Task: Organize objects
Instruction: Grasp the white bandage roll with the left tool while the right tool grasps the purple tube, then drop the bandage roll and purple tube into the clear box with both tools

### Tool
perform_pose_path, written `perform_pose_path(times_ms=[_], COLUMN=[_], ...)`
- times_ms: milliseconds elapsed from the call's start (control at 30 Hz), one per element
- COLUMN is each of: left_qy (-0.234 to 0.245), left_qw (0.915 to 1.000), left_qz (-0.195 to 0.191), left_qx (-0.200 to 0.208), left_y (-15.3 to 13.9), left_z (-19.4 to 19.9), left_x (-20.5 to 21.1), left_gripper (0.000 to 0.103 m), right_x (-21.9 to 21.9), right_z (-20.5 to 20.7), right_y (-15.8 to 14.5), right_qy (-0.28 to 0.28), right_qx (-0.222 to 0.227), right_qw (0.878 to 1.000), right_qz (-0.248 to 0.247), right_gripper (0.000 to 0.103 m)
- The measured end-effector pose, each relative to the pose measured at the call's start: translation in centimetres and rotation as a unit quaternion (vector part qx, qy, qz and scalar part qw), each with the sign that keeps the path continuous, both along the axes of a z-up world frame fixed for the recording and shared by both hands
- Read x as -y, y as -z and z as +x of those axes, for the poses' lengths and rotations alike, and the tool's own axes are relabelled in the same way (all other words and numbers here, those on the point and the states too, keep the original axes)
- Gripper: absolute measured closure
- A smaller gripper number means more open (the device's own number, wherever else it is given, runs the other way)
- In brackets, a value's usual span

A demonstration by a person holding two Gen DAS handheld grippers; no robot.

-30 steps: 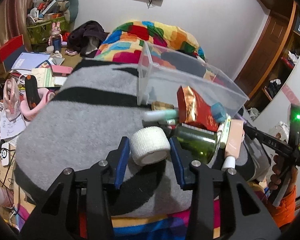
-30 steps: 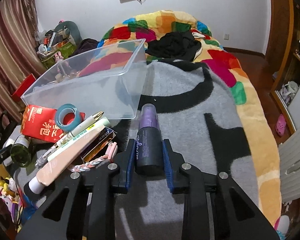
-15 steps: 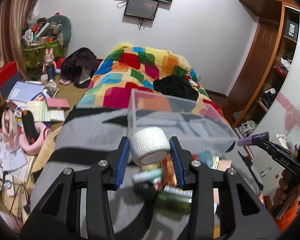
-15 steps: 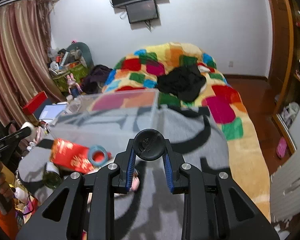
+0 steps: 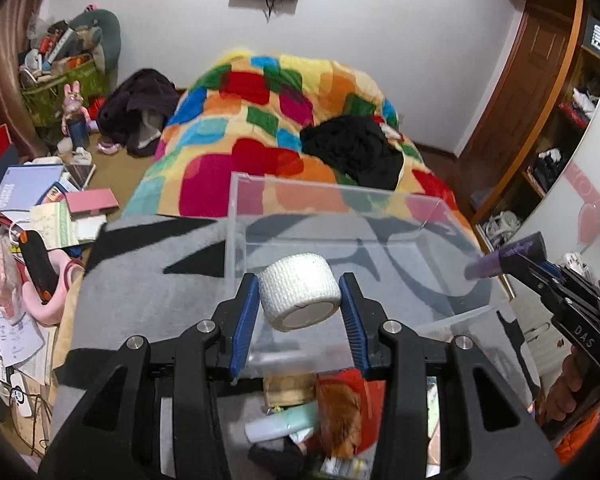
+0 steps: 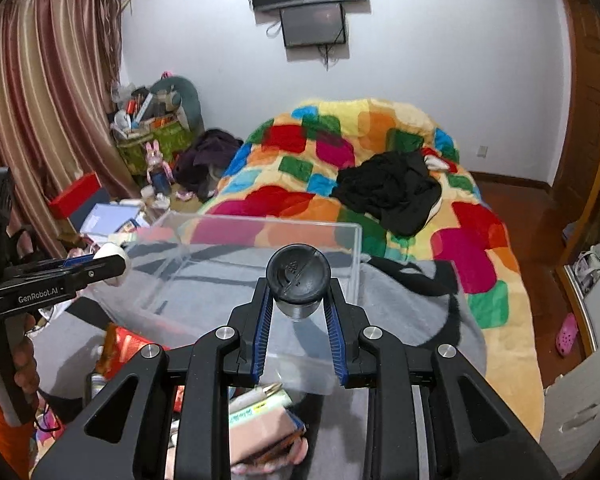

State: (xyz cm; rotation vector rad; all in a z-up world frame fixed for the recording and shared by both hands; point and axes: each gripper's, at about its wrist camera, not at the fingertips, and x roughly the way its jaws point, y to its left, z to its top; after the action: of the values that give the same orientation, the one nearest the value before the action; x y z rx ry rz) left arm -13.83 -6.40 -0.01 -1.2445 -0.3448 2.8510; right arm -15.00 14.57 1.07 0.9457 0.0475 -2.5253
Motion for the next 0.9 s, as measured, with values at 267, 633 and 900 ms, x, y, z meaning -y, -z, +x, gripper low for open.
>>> perform_pose_path(times_ms=[267, 633, 900], left_qy=[0.020, 0.038, 0.042], left_qw=[0.9992, 0.9990, 0.9979], left_qz=[-0.022, -0.022, -0.045], left_qx=[0.028, 0.011, -0.021], left_y=[1.6, 0.5, -1.0], left_z=[-1.7, 0.1, 3.7], left_x=[-1.5, -2.5, -3.8], left_gripper=[0.062, 0.046, 0.028], right_x=[2.2, 3.2, 2.6], right_z=[-2.6, -1.7, 0.3], right_y=[2.5, 2.5, 0.9], right_qy=[-0.019, -0.041, -0.044], right_qx=[0.038, 0.041, 0.014], right_qw=[0.998, 0.998, 0.999], right_qz=[0.036, 0.034, 0.029], right_gripper=[0.079, 0.061, 0.042])
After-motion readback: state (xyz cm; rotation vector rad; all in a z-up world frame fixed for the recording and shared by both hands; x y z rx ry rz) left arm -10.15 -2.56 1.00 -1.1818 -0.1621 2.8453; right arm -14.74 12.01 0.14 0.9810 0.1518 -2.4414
